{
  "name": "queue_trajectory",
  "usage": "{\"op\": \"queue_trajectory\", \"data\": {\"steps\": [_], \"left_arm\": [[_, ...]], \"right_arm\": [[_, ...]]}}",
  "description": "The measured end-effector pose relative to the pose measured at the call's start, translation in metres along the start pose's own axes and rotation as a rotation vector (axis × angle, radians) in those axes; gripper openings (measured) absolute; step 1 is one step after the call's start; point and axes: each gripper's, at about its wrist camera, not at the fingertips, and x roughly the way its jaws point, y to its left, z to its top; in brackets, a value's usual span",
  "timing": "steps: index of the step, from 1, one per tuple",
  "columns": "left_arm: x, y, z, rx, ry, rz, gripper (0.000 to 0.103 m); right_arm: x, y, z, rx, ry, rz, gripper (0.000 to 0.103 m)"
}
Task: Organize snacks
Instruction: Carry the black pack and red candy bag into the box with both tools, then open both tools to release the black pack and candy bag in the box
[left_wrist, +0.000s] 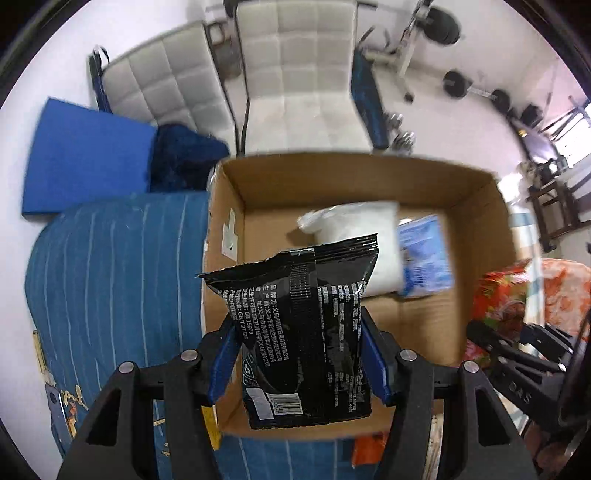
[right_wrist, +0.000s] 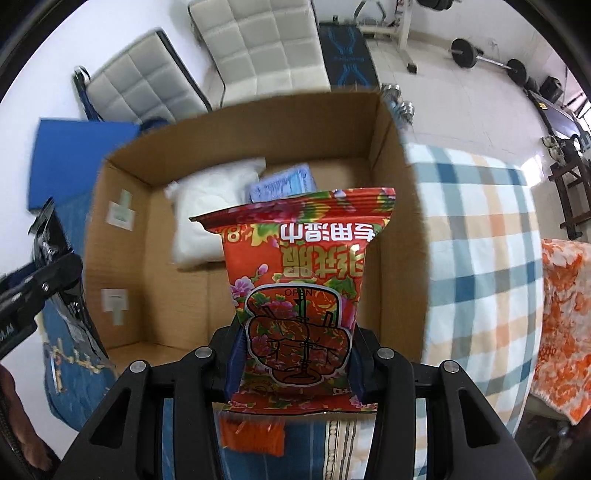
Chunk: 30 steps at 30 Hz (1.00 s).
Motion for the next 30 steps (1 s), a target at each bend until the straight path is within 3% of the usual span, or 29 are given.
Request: {"op": "queue_trajectory", "data": {"steps": [7,15,20,24,30], "left_arm": [[0.076,0.006,0.017,0.014,0.153,0.063,0.057],[0.104,-0.006,0.032,0.050,0.185,0.113,0.058],[0.106,-0.019,0.036,0.085,0.207,0.122,0.059],[0.102,-0.014,0.037,0.040,0.219,0.101,0.062],[0.075,0.009,0.033,-0.034,0.193,0.040,0.063]], "right_arm": [[0.061,0.004,0.009,-0.009,0.113,-0.052,0.047],[0.096,0.008,0.006,-0.014,0.173,-0.087,0.047],[0.110,0.012,0.010,-0.014,0.209,-0.090,0.048],[0.119,0.012,0.009,-0.019,0.248,-0.080,0.050],[0.114,0.007,0.010,-0.019,0.237,-0.084,0.064]]}}
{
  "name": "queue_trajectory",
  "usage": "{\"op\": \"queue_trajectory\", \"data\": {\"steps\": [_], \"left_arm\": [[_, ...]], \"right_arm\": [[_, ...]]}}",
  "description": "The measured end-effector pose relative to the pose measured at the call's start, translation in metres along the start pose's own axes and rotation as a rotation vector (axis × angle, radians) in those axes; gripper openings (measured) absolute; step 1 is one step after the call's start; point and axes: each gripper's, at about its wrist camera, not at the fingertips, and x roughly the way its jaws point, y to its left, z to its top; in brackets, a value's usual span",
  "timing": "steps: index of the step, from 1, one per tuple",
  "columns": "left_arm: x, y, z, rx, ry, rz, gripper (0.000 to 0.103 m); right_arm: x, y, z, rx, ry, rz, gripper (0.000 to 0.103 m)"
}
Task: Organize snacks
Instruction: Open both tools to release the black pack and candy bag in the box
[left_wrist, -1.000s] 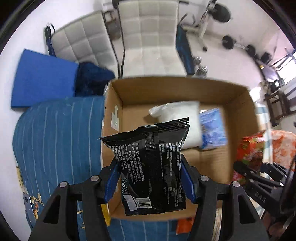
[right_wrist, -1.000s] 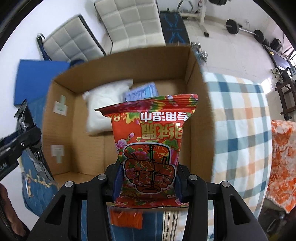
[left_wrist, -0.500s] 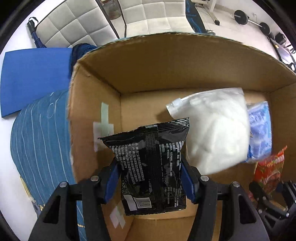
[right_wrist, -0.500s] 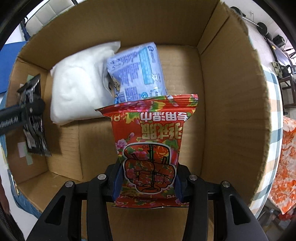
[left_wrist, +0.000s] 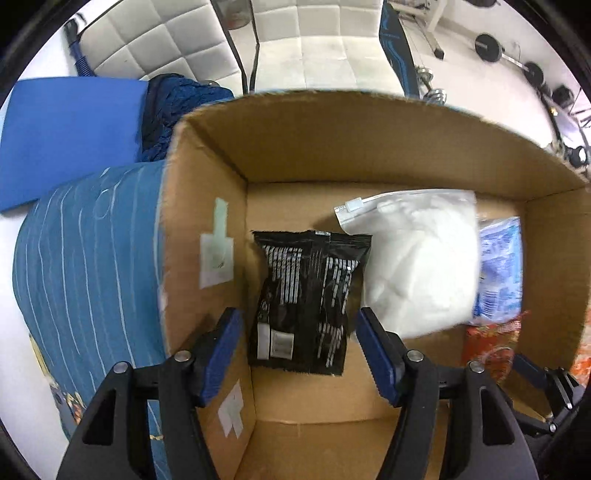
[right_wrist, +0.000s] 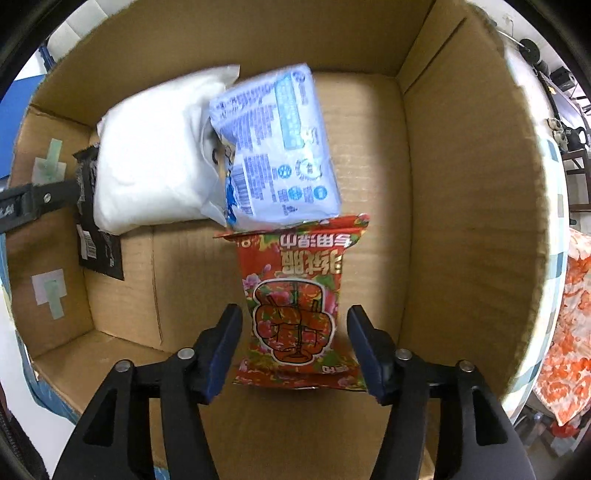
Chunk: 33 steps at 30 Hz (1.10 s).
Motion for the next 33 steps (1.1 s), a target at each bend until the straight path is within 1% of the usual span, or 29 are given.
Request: {"op": "queue_trajectory", "data": {"steps": [1,2,4,5,6,7,8,9,10,11,12,14,16,19,23,29,33], "left_arm": [[-0.007,0.001,-0.005,-0.006,-0.010,-0.009,0.065],[-0.012,0.006,-0.008,-0.013,-0.025,-0.022,0.069],[-0.026,0.009,-0.018,-0.020,-0.056,-0.037,0.072],[-0.032,0.009,-0.022,-0.024,-0.070,-0.044,0.076],[-0.039,0.009,-0.029,-0.027,-0.088,-0.054,0.081],[-0.046,0.008,-0.035,-0.023,-0.102,-0.059,0.093],[-0.050,0.008,-0.038,-0.015,-0.115,-0.064,0.097],[-0.056,0.006,-0.045,-0.006,-0.138,-0.061,0.098],[-0.059,0.006,-0.049,-0.003,-0.147,-0.056,0.100],[-0.063,0.005,-0.054,0.002,-0.157,-0.057,0.102],[-0.067,0.005,-0.058,-0.001,-0.168,-0.077,0.102],[-0.077,0.002,-0.074,-0.014,-0.186,-0.094,0.102],[-0.085,0.003,-0.082,-0.026,-0.207,-0.104,0.102],[-0.104,0.003,-0.099,-0.036,-0.268,-0.081,0.102],[-0.126,0.004,-0.119,-0.060,-0.316,-0.089,0.102],[-0.156,0.000,-0.150,-0.053,-0.388,-0.069,0.102],[-0.171,-0.002,-0.168,-0.052,-0.422,-0.068,0.102]], "right_arm": [[-0.004,-0.001,0.000,0.001,-0.010,-0.001,0.064],[-0.007,-0.001,-0.001,0.000,-0.018,0.001,0.065],[-0.016,-0.001,-0.001,-0.005,-0.033,0.006,0.069],[-0.021,-0.002,-0.004,-0.006,-0.042,0.009,0.075],[-0.026,-0.001,-0.006,-0.009,-0.056,0.018,0.084],[-0.030,-0.002,-0.008,-0.011,-0.064,0.020,0.089],[-0.034,-0.001,-0.011,-0.012,-0.071,0.020,0.097],[-0.039,-0.001,-0.014,-0.013,-0.081,0.020,0.101],[-0.043,-0.001,-0.017,-0.009,-0.094,0.009,0.101],[-0.050,-0.008,-0.027,-0.003,-0.107,-0.002,0.102],[-0.056,-0.007,-0.031,0.001,-0.117,-0.005,0.101],[-0.065,-0.009,-0.040,0.010,-0.132,0.008,0.102],[-0.074,-0.010,-0.050,0.012,-0.150,0.025,0.101],[-0.096,-0.006,-0.064,0.003,-0.192,0.021,0.101],[-0.126,-0.007,-0.087,-0.015,-0.260,0.008,0.101],[-0.161,-0.010,-0.115,-0.017,-0.329,0.028,0.101],[-0.181,-0.013,-0.136,-0.019,-0.367,0.028,0.101]]}}
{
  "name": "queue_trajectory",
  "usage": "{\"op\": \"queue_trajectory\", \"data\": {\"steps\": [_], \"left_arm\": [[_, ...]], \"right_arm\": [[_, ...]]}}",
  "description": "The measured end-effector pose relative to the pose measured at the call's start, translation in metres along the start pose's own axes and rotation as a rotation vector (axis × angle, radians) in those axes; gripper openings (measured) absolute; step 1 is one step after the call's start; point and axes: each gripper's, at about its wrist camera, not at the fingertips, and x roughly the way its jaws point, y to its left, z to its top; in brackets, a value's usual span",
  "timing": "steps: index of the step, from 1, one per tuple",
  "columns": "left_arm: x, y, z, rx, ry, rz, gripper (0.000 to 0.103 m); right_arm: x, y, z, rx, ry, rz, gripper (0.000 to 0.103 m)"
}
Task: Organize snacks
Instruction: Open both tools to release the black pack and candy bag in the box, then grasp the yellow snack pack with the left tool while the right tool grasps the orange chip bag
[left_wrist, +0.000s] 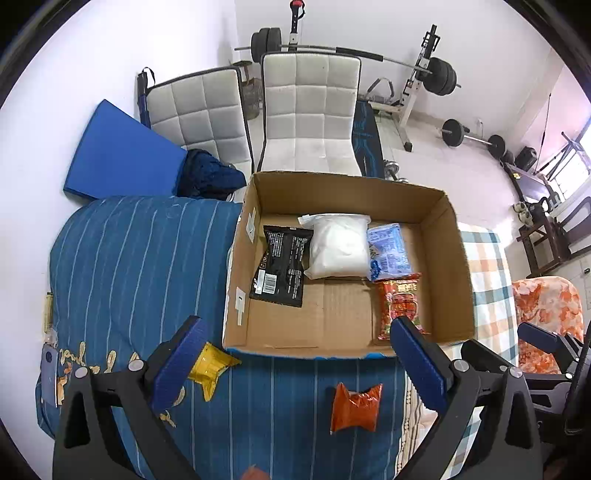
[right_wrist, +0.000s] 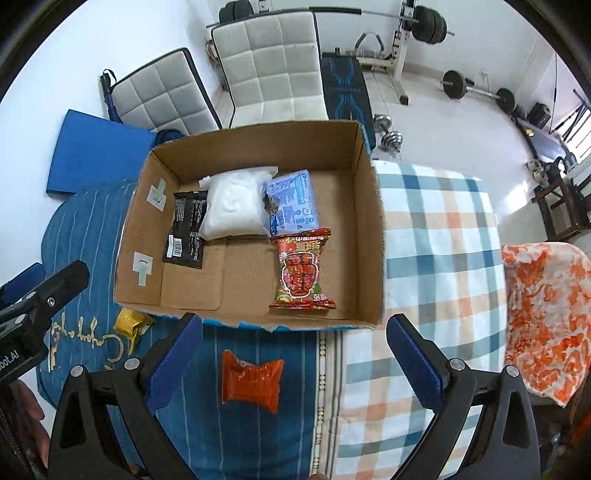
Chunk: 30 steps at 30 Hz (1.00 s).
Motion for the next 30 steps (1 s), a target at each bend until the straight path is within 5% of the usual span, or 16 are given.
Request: {"op": "queue_trajectory", "data": {"steps": [8,17,26,30], "left_arm": [[-0.039,-0.009,-0.015,0.018,-0.079,0.012,0.102],[-0.044,-0.008,-0.034,0.010,-0.069,0.008,0.102],[-0.012,0.049,-0.080,-0.076,0.031,0.108,0.102],[0.016,0.086,-0.110,-0.142,0.133,0.146,0.102]], "right_arm": [[-0.046,0.000,-0.023,-0.009,-0.079,0.002,0.101],[-0.065,0.002,-0.043,-0.009,-0.092,0.017,0.101],[-0.002,0.015,-0.074,-0.022,0.088,0.070,0.101],[0.061,0.044,-0.095,-0.184,0.218,0.067,0.101]]}}
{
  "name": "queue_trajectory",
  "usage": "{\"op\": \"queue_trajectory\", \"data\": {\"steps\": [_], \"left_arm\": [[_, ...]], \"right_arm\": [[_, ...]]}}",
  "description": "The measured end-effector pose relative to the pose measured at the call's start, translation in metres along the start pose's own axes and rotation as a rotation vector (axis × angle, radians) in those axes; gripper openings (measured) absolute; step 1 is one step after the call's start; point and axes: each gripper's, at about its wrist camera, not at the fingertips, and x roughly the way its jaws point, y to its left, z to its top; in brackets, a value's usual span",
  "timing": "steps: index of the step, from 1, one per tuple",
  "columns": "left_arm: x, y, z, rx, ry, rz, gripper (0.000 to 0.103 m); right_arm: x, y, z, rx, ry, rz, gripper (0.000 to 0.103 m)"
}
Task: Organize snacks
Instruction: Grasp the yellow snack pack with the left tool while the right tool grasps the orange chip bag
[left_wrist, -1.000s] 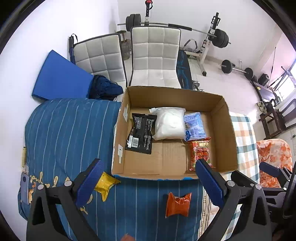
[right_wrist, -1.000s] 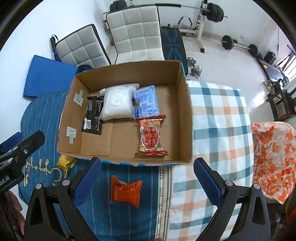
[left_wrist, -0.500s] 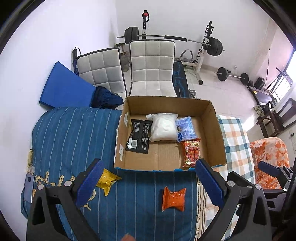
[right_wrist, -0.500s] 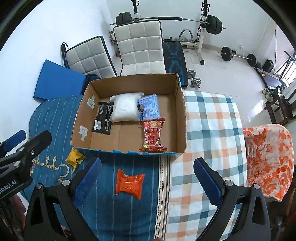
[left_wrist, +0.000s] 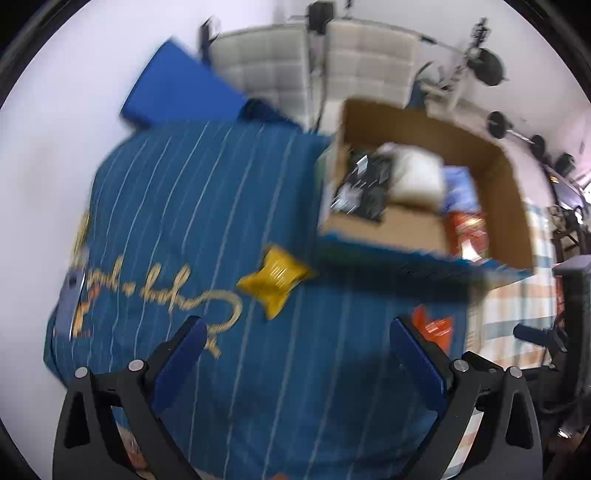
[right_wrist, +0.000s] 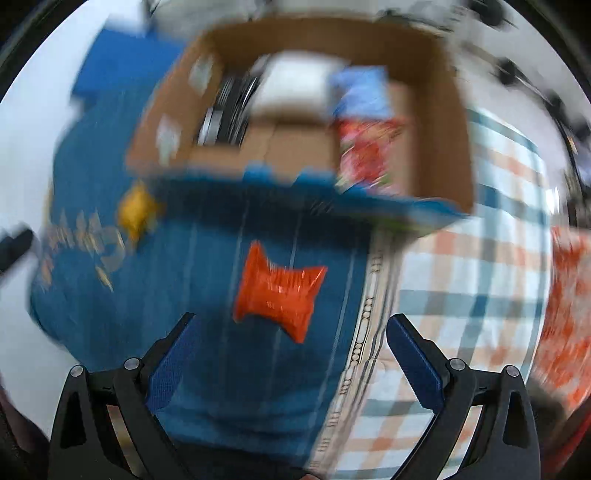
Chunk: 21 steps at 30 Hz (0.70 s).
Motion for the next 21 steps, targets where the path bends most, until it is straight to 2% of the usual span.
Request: {"op": "queue_trajectory", "data": {"steps": [2,4,7,9,11,13,14,15,19,21], "left_arm": [[0.015,0.014,-0.010,-0.027,0.043,0.016,0.102],[0.033,0.029,-0.022,-0.059,0.092,0.025,0.102],[0.054,0.044,-0.035,-0.089,0.150,0.034,0.102],[0.067,0.054,-0.042,-0.114,0.188,0.038,0.102],[0.080,0.064,-0.042,-0.147,0.226,0.023,0.102],[0.087,0.069,-0.039,-0.168,0.241,0.013,0.102],[0.091,0.071,-0.034,-0.173,0.242,0.011,0.102],[0.094,0.073,-0.031,-0.170,0.242,0.005,0.102],[0.115,0.067,0.004,-0.093,0.239,0.008,0.102],[0.126,0.063,0.023,-0.044,0.235,0.007,0.102]], "right_arm": [[0.030,0.014,-0.002,-0.114,0.063,-0.049,0.101],[0.065,0.030,-0.004,-0.266,0.138,-0.143,0.101],[0.100,0.050,-0.009,-0.458,0.185,-0.251,0.101],[0.116,0.062,-0.011,-0.563,0.196,-0.296,0.101],[0.130,0.070,-0.012,-0.619,0.222,-0.305,0.099],[0.143,0.074,-0.010,-0.628,0.254,-0.298,0.089],[0.148,0.075,-0.009,-0.623,0.272,-0.286,0.074],[0.153,0.075,-0.008,-0.610,0.289,-0.275,0.067],[0.156,0.068,-0.003,-0.511,0.287,-0.258,0.064],[0.152,0.058,0.002,-0.414,0.303,-0.233,0.063]]}}
